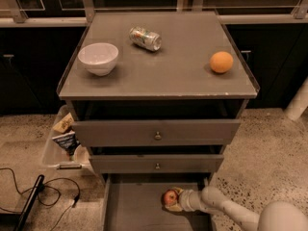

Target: Place apple into bottom drawer

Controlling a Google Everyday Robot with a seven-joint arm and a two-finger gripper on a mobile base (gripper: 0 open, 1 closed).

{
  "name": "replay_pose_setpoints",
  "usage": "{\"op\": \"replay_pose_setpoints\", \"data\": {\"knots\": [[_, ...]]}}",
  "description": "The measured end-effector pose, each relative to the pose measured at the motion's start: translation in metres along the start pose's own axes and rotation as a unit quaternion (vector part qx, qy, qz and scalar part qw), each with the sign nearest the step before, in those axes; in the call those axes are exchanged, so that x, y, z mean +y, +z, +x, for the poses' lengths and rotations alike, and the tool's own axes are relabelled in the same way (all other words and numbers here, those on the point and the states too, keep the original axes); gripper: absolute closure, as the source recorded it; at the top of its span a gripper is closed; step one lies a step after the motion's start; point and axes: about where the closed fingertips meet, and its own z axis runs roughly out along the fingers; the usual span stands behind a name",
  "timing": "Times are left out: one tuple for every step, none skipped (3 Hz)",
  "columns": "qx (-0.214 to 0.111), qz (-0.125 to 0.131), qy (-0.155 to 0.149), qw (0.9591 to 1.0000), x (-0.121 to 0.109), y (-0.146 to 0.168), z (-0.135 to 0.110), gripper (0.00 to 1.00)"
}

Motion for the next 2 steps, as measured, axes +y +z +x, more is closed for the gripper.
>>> {"op": "replay_pose_setpoints", "data": {"knots": [[0.000, 0.000, 0.000, 1.0000, 0.0001, 0.0001, 0.0000, 0.58], [0.000, 0.000, 0.000, 1.0000, 0.0001, 0.0001, 0.0000, 0.35]]}}
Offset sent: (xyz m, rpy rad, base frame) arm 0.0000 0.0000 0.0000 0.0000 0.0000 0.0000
